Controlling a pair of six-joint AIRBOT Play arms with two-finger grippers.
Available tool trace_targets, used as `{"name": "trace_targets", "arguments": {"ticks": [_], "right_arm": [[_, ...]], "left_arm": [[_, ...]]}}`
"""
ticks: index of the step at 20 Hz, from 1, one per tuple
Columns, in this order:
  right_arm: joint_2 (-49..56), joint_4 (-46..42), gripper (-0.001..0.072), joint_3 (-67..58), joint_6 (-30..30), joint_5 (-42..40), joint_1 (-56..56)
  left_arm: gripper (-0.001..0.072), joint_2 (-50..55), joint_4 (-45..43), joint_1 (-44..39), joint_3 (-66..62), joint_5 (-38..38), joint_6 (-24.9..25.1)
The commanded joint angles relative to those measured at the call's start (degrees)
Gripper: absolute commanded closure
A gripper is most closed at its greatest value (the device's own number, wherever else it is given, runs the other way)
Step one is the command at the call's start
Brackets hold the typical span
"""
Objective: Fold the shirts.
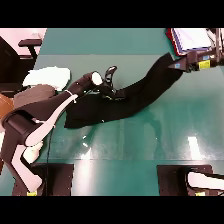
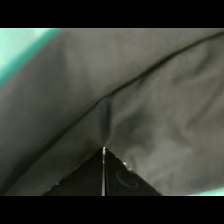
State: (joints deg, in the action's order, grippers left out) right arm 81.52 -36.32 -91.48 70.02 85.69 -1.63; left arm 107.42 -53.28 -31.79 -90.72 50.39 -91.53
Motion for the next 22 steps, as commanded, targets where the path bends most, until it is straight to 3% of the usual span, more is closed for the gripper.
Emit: {"name": "trace_targets", "arguments": {"ticks": [1,8,13,17,18,19,20,22], "right_arm": [[-1.0,2.3,0.0697,-3.9,1.0,-1.8,-7.1],[-1.0,2.3,0.0696,-6.8,0.9,-7.4,-16.6],[2.0,2.4,0.0696,-7.8,0.9,-12.3,-27.6],[12.6,2.3,0.0688,-14.8,-1.2,-22.7,-44.3],[16.2,2.3,0.0607,-17.7,-2.0,-25.4,-48.2],[19.3,2.2,0.0391,-20.3,-2.2,-26.9,-51.0],[22.3,2.2,0.0241,-23.0,-2.2,-26.6,-53.0],[25.2,1.9,0.0242,-26.3,-2.0,-21.9,-53.7]], "left_arm": [[0.0686,2.7,0.2,-1.3,-2.7,0.1,0.0],[0.0687,-0.2,-1.4,2.2,-4.2,2.5,0.5],[0.0686,-16.6,-17.2,16.1,-4.3,9.7,0.5],[0.0686,-30.5,-23.3,28.6,-4.3,12.2,0.5],[0.0686,-33.0,-23.8,30.9,-4.3,12.2,0.5],[0.0685,-35.4,-23.9,33.1,-4.3,12.3,0.5],[0.0685,-37.1,-23.9,34.9,-4.3,12.6,0.5],[0.0685,-39.6,-23.9,37.5,-4.3,13.8,0.5]]}}
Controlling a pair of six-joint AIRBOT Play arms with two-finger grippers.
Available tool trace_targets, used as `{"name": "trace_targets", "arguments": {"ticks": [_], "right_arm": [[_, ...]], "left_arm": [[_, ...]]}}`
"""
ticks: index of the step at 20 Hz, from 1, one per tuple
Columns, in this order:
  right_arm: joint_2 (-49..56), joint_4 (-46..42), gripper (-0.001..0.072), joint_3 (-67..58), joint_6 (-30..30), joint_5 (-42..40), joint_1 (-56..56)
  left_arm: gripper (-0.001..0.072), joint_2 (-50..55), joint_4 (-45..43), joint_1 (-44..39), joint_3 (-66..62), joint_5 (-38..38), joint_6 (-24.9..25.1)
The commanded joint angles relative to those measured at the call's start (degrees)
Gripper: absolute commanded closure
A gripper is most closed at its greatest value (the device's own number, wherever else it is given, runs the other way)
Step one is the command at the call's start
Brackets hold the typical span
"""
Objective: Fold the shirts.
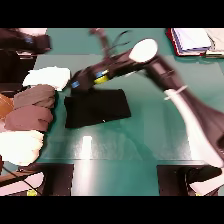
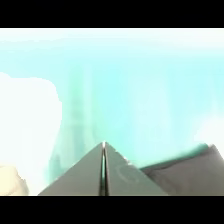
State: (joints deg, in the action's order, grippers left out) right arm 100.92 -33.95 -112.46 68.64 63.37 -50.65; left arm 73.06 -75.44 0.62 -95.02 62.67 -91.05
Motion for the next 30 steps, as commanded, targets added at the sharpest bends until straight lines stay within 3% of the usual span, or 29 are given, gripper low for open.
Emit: {"name": "trace_targets", "arguments": {"ticks": [1,10,11,12,14,18,24,25,28,30], "right_arm": [[5.5,-0.9,0.0243,-4.7,0.1,2.7,-3.8],[-11.1,-12.6,0.0258,30.5,6.1,7.1,21.9],[-11.4,-12.6,0.024,33.2,6.5,7.1,25.0],[-11.3,-12.6,0.0135,35.7,6.8,7.0,27.9],[-9.8,-11.6,0.0099,38.8,6.9,6.1,31.8],[-3.0,-6.3,0.0114,39.1,6.8,6.2,32.8],[9.0,-6.0,0.0117,27.5,7.0,6.5,23.7],[10.5,-6.1,0.014,25.4,7.0,6.5,22.0],[13.5,-6.2,0.0377,19.5,7.0,6.2,18.3],[13.7,-6.9,0.0584,17.0,6.9,6.1,17.7]], "left_arm": [[0.0685,-5.9,-1.8,5.9,0.0,2.6,0.2],[0.0685,-6.2,-0.3,6.4,0.1,6.4,1.5],[0.0685,-6.2,-0.3,6.4,0.1,6.4,1.5],[0.0685,-6.2,-0.3,6.4,0.1,6.4,1.5],[0.0685,-6.2,-0.3,6.4,0.2,6.4,1.5],[0.0686,-6.1,-0.2,6.4,0.2,6.3,1.5],[0.0685,-6.1,-0.2,6.4,0.2,6.8,1.5],[0.0685,-6.1,0.1,6.4,0.2,6.9,1.5],[0.0686,-6.1,2.4,6.4,0.2,7.0,1.5],[0.0686,-6.1,2.4,4.7,0.2,7.0,1.5]]}}
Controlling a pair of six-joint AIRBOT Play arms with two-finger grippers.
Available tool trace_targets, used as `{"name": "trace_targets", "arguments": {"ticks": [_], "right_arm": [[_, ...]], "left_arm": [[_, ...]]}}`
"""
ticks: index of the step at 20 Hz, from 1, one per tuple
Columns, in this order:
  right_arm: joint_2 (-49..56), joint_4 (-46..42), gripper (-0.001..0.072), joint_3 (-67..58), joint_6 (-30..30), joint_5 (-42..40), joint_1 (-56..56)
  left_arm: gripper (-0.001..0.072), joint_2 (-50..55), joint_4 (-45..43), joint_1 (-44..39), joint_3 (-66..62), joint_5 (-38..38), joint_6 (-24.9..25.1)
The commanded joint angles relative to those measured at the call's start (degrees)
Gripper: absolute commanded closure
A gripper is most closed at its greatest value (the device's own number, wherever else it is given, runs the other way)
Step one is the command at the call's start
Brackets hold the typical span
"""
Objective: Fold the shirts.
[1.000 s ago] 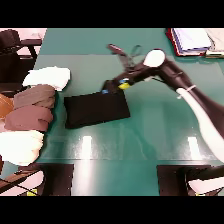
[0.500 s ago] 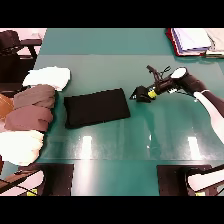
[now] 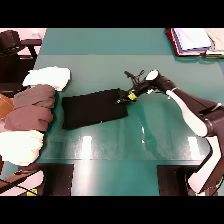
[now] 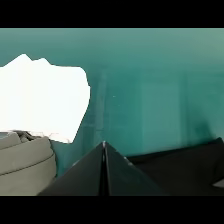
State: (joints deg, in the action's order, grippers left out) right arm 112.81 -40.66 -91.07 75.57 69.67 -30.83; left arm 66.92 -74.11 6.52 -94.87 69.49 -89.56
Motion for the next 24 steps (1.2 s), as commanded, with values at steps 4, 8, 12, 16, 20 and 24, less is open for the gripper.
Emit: {"name": "trace_targets", "arguments": {"ticks": [4,8,12,16,20,24], "right_arm": [[-0.6,-4.6,0.0696,-7.6,0.2,2.5,1.4],[-9.2,-16.1,0.0696,-7.6,4.0,2.8,10.9],[-18.5,-25.5,0.0696,-7.6,8.6,5.4,26.5],[-28.2,-32.0,0.0696,-1.2,13.4,4.4,46.4],[-36.1,-32.6,0.0696,9.8,17.7,0.5,66.1],[-41.1,-32.5,0.0696,19.0,18.5,-0.9,76.5]], "left_arm": [[0.0686,0.0,1.0,-8.1,0.0,-0.5,0.0],[0.0686,0.0,1.0,-14.6,0.0,-1.5,0.0],[0.0686,0.0,1.2,-16.7,0.0,-1.6,-0.1],[0.0686,0.0,1.1,-16.7,0.0,-1.6,-0.5],[0.0686,0.0,1.1,-16.7,0.0,-3.0,-0.7],[0.0686,0.0,1.3,-16.7,0.0,-4.3,-0.7]]}}
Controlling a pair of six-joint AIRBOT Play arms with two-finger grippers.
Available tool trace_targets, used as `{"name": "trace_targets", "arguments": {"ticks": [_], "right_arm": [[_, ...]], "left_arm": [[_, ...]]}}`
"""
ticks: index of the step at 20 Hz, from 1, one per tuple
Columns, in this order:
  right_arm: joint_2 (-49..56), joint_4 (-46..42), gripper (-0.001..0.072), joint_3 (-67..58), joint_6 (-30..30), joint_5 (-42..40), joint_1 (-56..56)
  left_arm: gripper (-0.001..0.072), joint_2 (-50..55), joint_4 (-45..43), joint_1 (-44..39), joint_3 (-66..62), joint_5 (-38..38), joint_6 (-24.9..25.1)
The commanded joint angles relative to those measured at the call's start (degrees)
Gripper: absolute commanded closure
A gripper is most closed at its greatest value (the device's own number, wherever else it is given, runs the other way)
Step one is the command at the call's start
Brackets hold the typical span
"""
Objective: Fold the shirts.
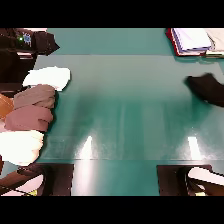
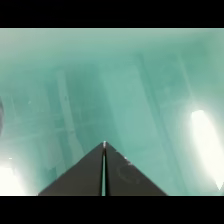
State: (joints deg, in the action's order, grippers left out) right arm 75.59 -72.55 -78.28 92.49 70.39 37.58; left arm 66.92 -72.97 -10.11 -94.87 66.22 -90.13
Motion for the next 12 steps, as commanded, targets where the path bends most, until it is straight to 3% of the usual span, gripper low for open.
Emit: {"name": "trace_targets", "arguments": {"ticks": [1,5,6,7,8,9,12], "right_arm": [[-4.8,-1.0,0.0696,8.2,1.6,-2.1,9.1],[-5.2,-6.0,0.0695,10.4,1.5,-1.7,9.5],[-5.3,-7.9,0.0644,10.2,1.5,-1.2,9.5],[-5.3,-10.4,0.042,9.6,1.5,-0.5,9.5],[-5.3,-14.2,0.012,8.5,1.5,0.5,9.5],[-5.3,-17.9,-0.0008,7.2,1.5,1.5,9.5],[-5.3,-21.5,0.0004,0.7,1.6,4.5,9.5]], "left_arm": [[0.0686,0.0,0.1,0.0,0.0,-1.1,-0.1],[0.0686,0.0,0.1,0.0,0.0,-0.9,0.0],[0.0686,0.0,0.1,0.0,0.0,-0.7,0.1],[0.0685,0.0,0.1,0.0,0.0,-0.6,0.1],[0.0685,0.0,0.1,0.0,0.0,-0.6,0.1],[0.0686,0.0,0.1,0.0,0.0,-0.6,0.1],[0.0686,0.0,0.1,0.0,0.0,-0.7,0.1]]}}
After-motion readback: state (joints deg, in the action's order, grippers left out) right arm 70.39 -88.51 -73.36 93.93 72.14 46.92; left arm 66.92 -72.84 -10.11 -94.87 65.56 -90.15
